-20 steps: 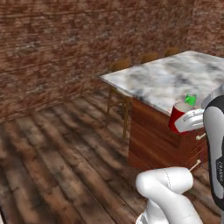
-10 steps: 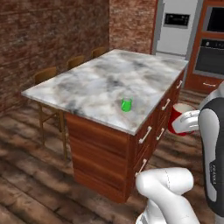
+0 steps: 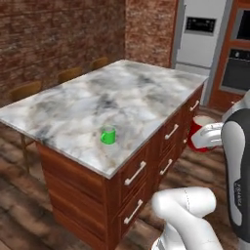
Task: Clear the mugs and bowl far away from the sink.
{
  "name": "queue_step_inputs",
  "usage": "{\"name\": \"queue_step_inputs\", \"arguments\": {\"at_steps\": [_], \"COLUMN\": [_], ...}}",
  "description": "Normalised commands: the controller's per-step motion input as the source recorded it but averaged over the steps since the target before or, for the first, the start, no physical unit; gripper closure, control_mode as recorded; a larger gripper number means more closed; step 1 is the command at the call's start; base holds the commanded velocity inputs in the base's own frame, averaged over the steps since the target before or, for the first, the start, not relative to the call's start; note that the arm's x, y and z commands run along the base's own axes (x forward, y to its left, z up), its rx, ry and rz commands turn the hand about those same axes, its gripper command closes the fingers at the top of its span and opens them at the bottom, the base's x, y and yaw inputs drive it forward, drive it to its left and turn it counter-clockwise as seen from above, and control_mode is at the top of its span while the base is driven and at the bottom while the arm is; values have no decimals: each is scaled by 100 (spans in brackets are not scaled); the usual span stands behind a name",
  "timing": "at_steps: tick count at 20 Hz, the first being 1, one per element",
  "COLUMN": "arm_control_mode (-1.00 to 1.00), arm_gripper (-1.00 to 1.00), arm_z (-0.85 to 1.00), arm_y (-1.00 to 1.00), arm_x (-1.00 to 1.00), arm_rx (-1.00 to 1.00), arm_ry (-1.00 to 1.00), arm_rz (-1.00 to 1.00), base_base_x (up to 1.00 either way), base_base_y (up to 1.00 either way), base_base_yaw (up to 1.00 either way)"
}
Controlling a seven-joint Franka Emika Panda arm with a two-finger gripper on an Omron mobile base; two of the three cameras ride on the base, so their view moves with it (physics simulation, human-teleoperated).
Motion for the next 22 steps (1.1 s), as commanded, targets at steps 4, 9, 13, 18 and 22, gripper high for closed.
{"name": "queue_step_inputs", "arguments": {"at_steps": [4, 9, 13, 18, 22], "arm_control_mode": [100, 100, 100, 100, 100], "arm_gripper": [100, 100, 100, 100, 100], "arm_z": [0, 0, 0, 0, 0], "arm_y": [0, 0, 0, 0, 0], "arm_x": [0, 0, 0, 0, 0], "arm_rx": [0, 0, 0, 0, 0], "arm_ry": [0, 0, 0, 0, 0], "arm_rz": [0, 0, 0, 0, 0], "base_base_x": [59, 96, 97, 98, 100], "base_base_y": [-100, -60, -65, -32, -13], "base_base_yaw": [48, 63, 64, 29, 7]}}
